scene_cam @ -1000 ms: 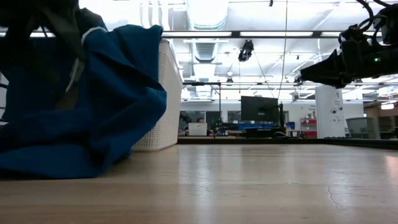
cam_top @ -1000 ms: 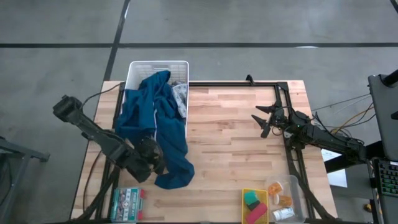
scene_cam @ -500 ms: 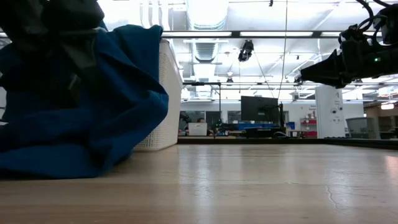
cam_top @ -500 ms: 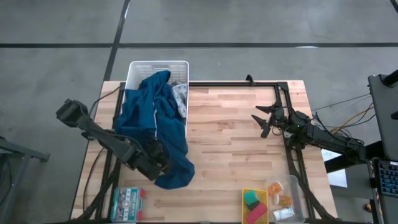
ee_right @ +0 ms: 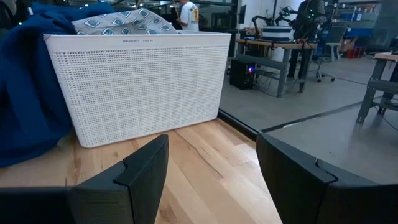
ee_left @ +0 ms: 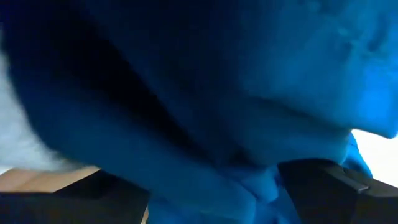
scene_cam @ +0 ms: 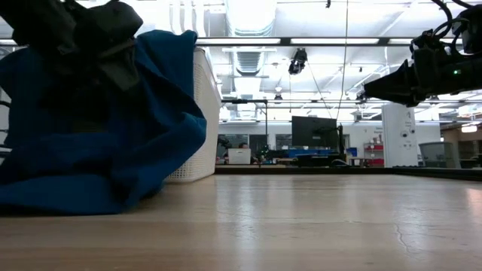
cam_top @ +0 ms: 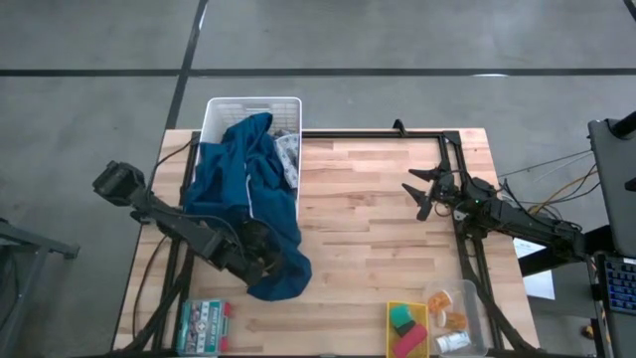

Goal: Pick & Place Medicine items
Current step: Put the blue patient gown into the white laundry bin

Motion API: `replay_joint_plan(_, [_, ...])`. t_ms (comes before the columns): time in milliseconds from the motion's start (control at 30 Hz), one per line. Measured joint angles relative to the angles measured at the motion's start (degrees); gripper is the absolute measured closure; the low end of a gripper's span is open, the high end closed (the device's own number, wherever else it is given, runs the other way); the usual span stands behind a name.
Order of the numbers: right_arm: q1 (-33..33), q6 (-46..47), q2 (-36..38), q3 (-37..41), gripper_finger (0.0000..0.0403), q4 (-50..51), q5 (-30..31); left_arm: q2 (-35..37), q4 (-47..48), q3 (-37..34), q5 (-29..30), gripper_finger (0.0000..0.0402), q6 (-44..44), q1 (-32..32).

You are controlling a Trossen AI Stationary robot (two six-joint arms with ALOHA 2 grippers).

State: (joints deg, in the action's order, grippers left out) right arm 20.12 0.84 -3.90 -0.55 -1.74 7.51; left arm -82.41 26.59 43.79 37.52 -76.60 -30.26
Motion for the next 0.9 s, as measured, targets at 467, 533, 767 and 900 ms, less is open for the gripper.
replay_joint_plan(467, [0.0, 0.0, 0.0, 0.0, 0.0165, 0.0, 0.0, 0.0, -2.6, 0.0, 0.5, 0.0211, 3.8, 0.2])
replay_joint_plan(533, [0.0, 0.0, 0.0, 0.0, 0.0165, 0.0, 0.0, 0.0, -3.0, 0.0, 0.6, 0.0247, 3.8, 0.3])
replay_joint_plan(767, [0.0, 0.0, 0.0, 0.0, 0.0165, 0.0, 0.0, 0.0, -4.2, 0.1, 2.0, 0.0344, 3.9, 0.4])
replay_joint_plan(900, [0.0, 0.0, 0.0, 0.0, 0.0165, 0.0, 0.0, 0.1, -6.0, 0.1, 2.8, 0.0387, 7.5, 0.4])
